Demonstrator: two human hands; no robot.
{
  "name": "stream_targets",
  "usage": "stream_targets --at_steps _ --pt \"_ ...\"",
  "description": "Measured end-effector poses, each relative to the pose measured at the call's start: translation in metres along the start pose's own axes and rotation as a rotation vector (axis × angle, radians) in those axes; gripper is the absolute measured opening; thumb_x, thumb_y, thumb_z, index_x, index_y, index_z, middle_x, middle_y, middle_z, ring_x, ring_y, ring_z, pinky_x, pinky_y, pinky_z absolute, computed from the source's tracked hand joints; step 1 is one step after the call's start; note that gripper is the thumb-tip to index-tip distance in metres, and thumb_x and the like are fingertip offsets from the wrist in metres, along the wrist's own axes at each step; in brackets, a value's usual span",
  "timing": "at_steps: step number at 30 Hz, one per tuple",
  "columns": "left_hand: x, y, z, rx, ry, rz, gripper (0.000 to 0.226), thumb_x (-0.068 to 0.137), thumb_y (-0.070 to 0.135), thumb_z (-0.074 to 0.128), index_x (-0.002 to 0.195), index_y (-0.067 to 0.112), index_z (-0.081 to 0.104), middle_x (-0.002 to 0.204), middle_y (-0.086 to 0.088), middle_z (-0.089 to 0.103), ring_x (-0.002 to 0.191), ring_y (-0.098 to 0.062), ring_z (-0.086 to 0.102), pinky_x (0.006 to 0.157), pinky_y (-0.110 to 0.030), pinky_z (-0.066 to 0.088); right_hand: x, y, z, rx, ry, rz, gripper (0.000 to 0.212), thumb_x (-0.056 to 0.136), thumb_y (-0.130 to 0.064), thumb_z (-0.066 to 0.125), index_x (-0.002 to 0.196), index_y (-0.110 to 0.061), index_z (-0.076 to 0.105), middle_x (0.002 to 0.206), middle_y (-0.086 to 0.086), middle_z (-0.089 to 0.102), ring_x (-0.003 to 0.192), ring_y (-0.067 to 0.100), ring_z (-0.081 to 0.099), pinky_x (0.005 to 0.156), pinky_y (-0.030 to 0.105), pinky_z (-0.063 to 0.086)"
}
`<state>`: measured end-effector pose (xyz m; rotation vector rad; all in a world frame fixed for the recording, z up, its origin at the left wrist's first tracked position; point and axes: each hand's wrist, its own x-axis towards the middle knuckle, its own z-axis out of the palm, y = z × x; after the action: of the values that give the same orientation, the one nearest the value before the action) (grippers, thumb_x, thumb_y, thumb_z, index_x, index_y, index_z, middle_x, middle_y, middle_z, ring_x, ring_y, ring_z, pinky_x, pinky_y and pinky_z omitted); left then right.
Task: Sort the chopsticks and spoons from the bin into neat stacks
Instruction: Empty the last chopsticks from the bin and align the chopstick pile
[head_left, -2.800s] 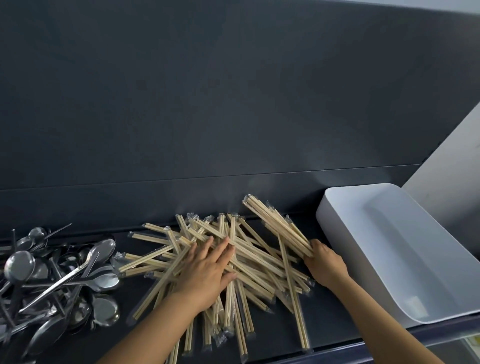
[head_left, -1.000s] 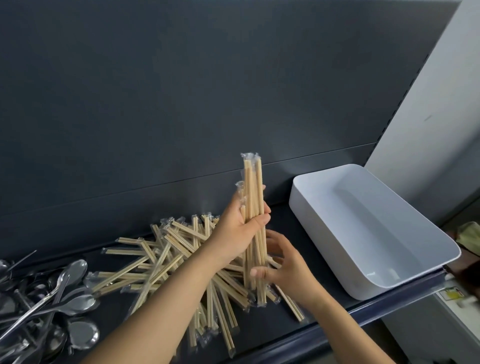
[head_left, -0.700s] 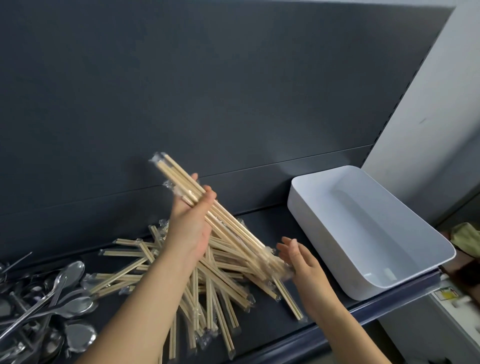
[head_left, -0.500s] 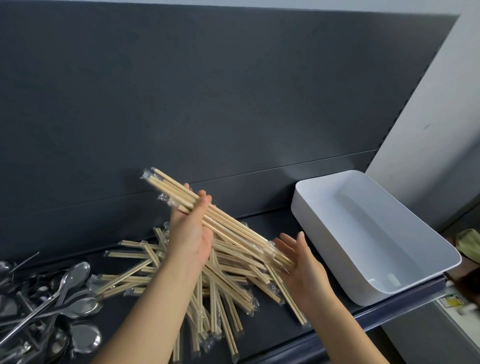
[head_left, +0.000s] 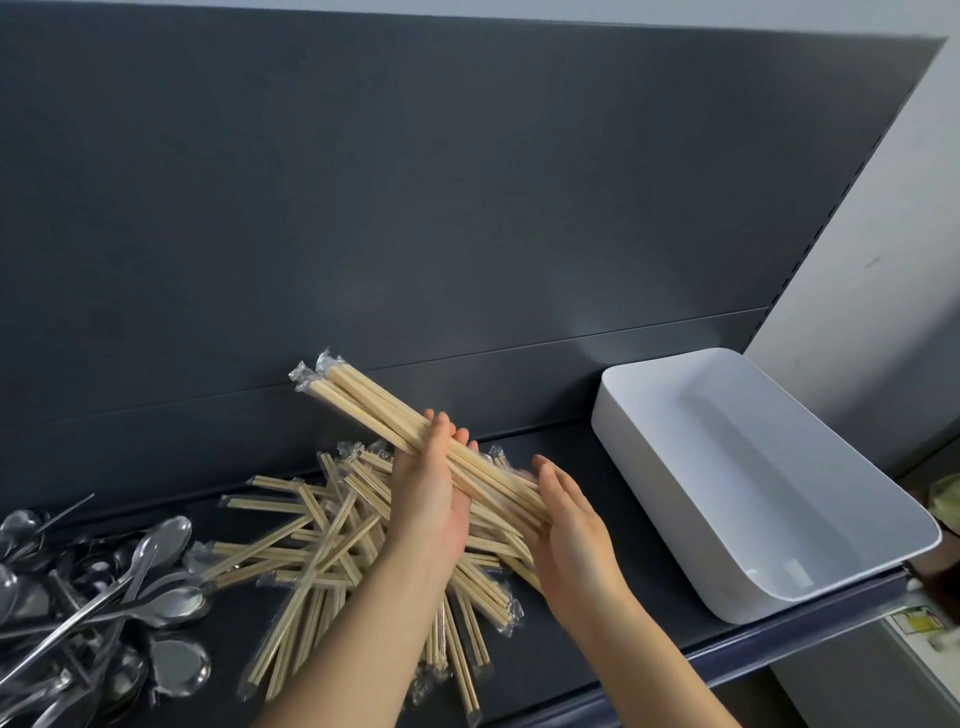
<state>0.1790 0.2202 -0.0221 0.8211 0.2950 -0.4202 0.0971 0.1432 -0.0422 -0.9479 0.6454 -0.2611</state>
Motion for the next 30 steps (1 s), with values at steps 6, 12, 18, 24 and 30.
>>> stream_targets --at_steps 6,12,18,24,30 --pt "-0.008 -0.004 0.001 0.084 -0.108 -0.045 0.012 0.094 0.011 0.053 0.105 0.009 0.052 0.079 -0.004 0.056 0.076 -0.015 0.058 0.067 -0.025 0.051 -0.003 -0.010 -0.031 -0.911 -0.153 -0.361 0.063 0.069 -0.050 0.066 0.126 -0.040 0.040 0.122 -0.022 0.042 0.113 0.002 0.048 0.097 0.024 0.043" --pt "-0.013 -0.022 0.003 0.387 -0.309 -0.130 0.016 0.091 0.022 0.059 0.106 0.015 0.057 0.082 0.002 0.070 0.100 -0.017 0.063 0.092 -0.037 0.047 0.002 0.003 -0.038 -1.377 -0.200 -0.474 0.060 0.083 -0.016 0.056 0.135 -0.029 0.028 0.081 -0.014 0.048 0.064 0.005 0.048 0.053 0.017 0.035" --pt "0.001 -0.034 0.002 0.988 -0.516 -0.056 0.062 0.072 0.072 0.053 0.120 0.033 0.047 0.123 0.019 0.055 0.120 -0.005 0.047 0.101 -0.029 0.033 0.002 0.001 -0.064 -1.307 -0.056 -0.405 0.028 0.087 -0.011 0.049 0.110 -0.023 0.039 0.071 -0.007 0.048 0.059 0.013 0.047 0.053 0.030 0.038" --pt "0.020 -0.066 -0.019 2.047 -0.730 0.616 0.049 0.097 0.042 0.041 0.142 0.025 0.035 0.150 0.005 0.031 0.142 -0.017 0.019 0.117 -0.038 0.015 0.017 -0.010 -0.102 -1.395 0.189 -0.209 0.017 0.090 -0.014 0.049 0.098 -0.016 0.035 0.080 0.000 0.052 0.069 0.025 0.054 0.057 0.035 0.040" --pt "0.039 -0.097 -0.024 2.291 -0.872 0.530 0.059 0.098 0.050 0.030 0.150 0.025 0.015 0.158 0.006 0.011 0.146 -0.021 -0.007 0.116 -0.051 -0.006 0.031 -0.007 -0.116 -1.600 0.256 -0.032 0.020 0.091 -0.018 0.047 0.107 -0.012 0.036 0.106 0.012 0.061 0.093 0.034 0.059 0.063 0.032 0.040"
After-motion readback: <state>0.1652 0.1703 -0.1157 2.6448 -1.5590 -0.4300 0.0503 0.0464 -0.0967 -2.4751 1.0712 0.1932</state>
